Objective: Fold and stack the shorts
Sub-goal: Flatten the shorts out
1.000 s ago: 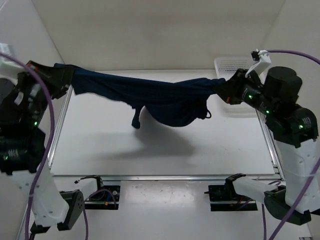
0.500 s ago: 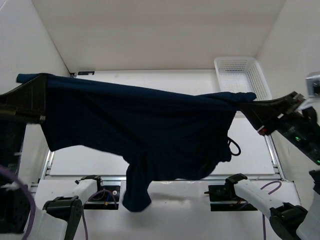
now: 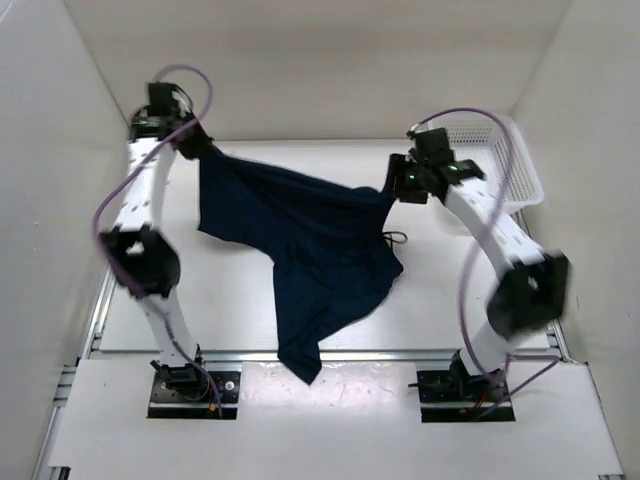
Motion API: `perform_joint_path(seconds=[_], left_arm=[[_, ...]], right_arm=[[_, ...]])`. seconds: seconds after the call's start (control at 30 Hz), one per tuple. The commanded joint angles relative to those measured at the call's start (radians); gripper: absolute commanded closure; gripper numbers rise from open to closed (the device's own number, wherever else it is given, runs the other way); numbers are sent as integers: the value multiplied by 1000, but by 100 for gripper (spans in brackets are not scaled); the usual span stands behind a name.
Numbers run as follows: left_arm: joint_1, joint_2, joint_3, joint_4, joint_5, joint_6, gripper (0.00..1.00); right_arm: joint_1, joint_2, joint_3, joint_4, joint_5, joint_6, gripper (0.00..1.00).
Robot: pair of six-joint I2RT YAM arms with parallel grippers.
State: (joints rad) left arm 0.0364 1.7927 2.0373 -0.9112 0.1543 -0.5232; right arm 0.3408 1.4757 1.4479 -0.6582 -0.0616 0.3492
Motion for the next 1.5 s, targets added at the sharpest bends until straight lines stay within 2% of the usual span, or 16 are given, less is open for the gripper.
perform_joint_path(seconds=[0.0, 0.03, 0.07, 0.13, 0.2, 0.3, 0.43, 0.5, 0.67, 0.7, 0.77, 0.83, 0.9, 1.1, 1.23, 1.47], left_arm=[[13, 264, 164, 3, -70, 38, 89], [13, 336, 228, 3, -79, 38, 76], [13, 403, 294, -14, -56, 38, 36], [13, 563, 495, -101, -56, 38, 2], [13, 593, 552, -144, -45, 38, 0], [2, 492, 401, -85, -61, 48, 0], [-59, 298, 177, -72, -122, 98, 2], [-98, 174, 13, -72, -137, 120, 12], [-261, -59, -408, -58, -88, 94, 51], [-292, -87, -469, -58, -75, 66, 64], [-392, -151, -581, -20, -47, 34, 71], [-463, -179, -719, 3, -36, -26, 64], [-559, -188, -805, 41, -12, -76, 36], [-762, -107, -804, 60, -44, -184, 26], [-809, 26, -724, 72, -27, -173, 3], [-833, 125, -678, 72, -39, -173, 13]], right_arm=[[-56, 298, 141, 137, 62, -10, 34], [-66, 384, 223, 106, 62, -10, 18], [-66, 522, 403, 77, 62, 2, 5], [-66, 595, 524, 28, 62, 14, 0], [-66, 609, 578, 28, 51, 14, 0], [-66, 562, 516, 17, 51, 5, 0], [-75, 437, 307, 17, 28, 17, 17], [-75, 342, 156, 45, 4, 30, 23], [-75, 144, -136, 68, -65, 88, 63], [-75, 120, -224, 68, -76, 88, 66], [-75, 51, -306, 83, -107, 100, 65], [-85, -3, -395, 100, -132, 111, 46], [-85, -29, -440, 109, -132, 120, 26], [-85, -49, -509, 127, -141, 120, 22], [-85, 27, -498, 173, -194, 120, 11], [-85, 165, -443, 272, -254, 163, 19]])
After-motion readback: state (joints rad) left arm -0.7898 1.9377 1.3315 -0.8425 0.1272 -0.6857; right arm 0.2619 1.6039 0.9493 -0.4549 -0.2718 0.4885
